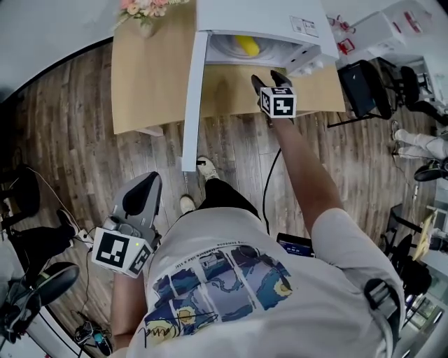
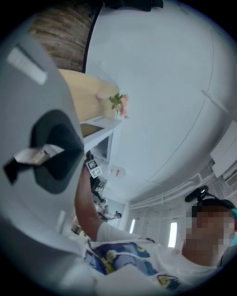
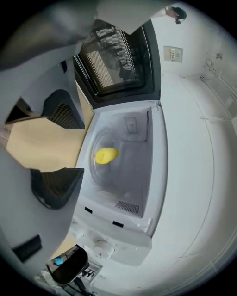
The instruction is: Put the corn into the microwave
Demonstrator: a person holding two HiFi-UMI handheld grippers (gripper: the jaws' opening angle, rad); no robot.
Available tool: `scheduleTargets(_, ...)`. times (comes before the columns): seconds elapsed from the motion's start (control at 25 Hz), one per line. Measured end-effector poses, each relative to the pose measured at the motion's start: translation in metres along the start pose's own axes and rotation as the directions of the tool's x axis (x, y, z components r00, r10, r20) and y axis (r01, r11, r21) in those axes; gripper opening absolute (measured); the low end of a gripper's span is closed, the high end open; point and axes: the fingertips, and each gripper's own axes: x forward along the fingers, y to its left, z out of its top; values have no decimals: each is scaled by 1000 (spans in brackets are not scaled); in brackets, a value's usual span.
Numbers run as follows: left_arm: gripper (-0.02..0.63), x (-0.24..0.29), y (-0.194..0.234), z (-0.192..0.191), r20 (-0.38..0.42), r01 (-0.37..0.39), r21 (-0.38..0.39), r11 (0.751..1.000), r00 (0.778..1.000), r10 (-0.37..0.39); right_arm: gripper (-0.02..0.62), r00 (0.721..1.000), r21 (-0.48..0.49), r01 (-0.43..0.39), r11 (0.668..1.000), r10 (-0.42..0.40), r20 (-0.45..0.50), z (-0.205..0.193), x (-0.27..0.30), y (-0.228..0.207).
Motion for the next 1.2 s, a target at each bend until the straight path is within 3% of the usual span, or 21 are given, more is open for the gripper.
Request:
scheduleTargets(0.36, 9, -33, -24, -21, 15, 76, 40, 996, 997, -77, 249, 999, 45, -37, 998, 35, 28, -34, -97, 54)
scheduleTargets(0.52, 9, -45, -36, -36, 3, 99, 104, 990, 995, -100, 203, 998, 75, -43, 996, 39, 58, -45, -150, 80)
scheduleTargets(0.96, 9, -76, -60, -63, 14, 178, 119, 977, 983, -181, 59, 991, 89, -99, 991, 90, 96, -76, -277, 154)
scheduleTargets(1.2, 9, -89, -65, -67, 27, 190, 129, 973, 980, -195, 33, 985, 66, -147, 987, 140, 97, -81, -312, 191)
